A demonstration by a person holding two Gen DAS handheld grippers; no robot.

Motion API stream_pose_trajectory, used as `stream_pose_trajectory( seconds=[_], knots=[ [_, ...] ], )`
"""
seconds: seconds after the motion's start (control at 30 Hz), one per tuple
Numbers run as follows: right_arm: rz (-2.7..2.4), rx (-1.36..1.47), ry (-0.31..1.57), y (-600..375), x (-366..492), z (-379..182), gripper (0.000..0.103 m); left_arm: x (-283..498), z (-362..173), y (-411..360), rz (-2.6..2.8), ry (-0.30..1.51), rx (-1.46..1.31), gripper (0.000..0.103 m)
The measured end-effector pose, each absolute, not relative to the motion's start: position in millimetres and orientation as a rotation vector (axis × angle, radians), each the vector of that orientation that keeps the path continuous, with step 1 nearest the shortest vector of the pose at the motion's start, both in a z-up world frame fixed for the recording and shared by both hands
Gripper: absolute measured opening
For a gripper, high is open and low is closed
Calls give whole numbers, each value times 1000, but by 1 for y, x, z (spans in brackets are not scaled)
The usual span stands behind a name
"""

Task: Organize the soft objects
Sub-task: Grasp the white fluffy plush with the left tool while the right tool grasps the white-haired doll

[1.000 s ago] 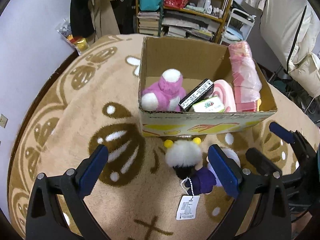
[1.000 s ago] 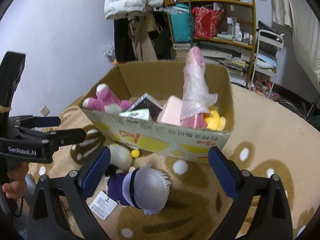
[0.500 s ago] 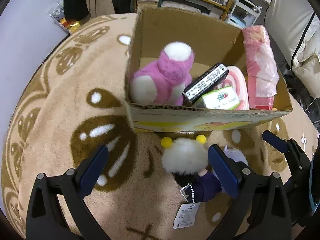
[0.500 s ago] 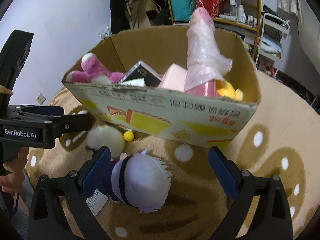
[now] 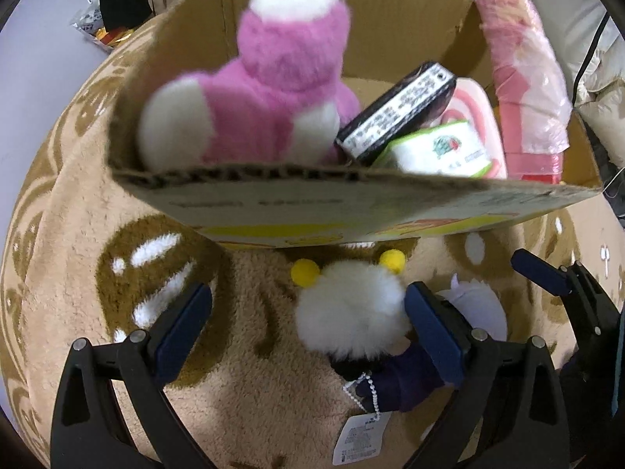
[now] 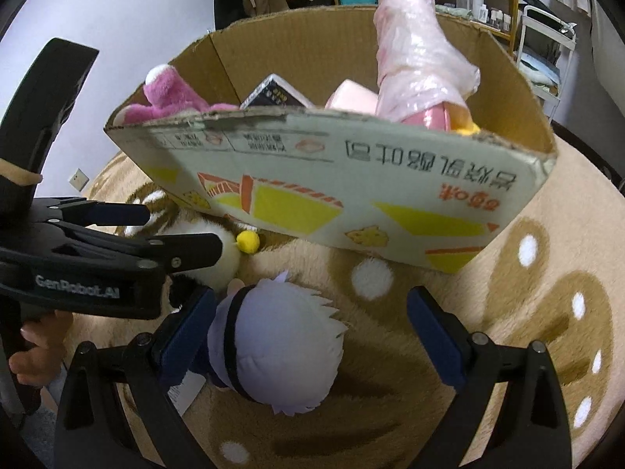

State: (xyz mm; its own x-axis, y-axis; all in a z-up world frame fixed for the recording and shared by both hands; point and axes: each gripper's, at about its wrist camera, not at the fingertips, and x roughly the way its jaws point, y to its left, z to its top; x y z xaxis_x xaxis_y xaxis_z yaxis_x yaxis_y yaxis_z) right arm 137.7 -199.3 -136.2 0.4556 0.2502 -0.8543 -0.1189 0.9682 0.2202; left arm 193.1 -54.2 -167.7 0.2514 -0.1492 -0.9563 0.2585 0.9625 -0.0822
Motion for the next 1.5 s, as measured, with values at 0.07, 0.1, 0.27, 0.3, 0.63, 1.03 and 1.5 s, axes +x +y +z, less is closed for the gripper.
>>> stream_pose_trajectory(
  seconds=[0.07,0.1,0.27,0.3,0.63,1.03,1.5],
  knots=[
    [230,142,1082,-198,138,-138,102,194,-172,-55,-277,1298,101,91],
    [232,149,1085,-198,138,-139,102,194,-174,-56,-279,1306,98,89],
    [241,181,1108,-199,135,-142,102,193,-181,-60,-285,1328,84,74],
    [243,182,1110,-200,134,-142,102,193,-181,-60,-281,1325,85,73],
    [283,181,1166,-192,128,-148,99,183,-186,-65,-295,1324,86,45],
    [340,258,1165,-190,124,-144,63,166,-175,-56,-282,1316,58,27],
    [130,205,1020,-224,110,-103,62,133,-145,-54,-279,1221,83,8]
  ],
)
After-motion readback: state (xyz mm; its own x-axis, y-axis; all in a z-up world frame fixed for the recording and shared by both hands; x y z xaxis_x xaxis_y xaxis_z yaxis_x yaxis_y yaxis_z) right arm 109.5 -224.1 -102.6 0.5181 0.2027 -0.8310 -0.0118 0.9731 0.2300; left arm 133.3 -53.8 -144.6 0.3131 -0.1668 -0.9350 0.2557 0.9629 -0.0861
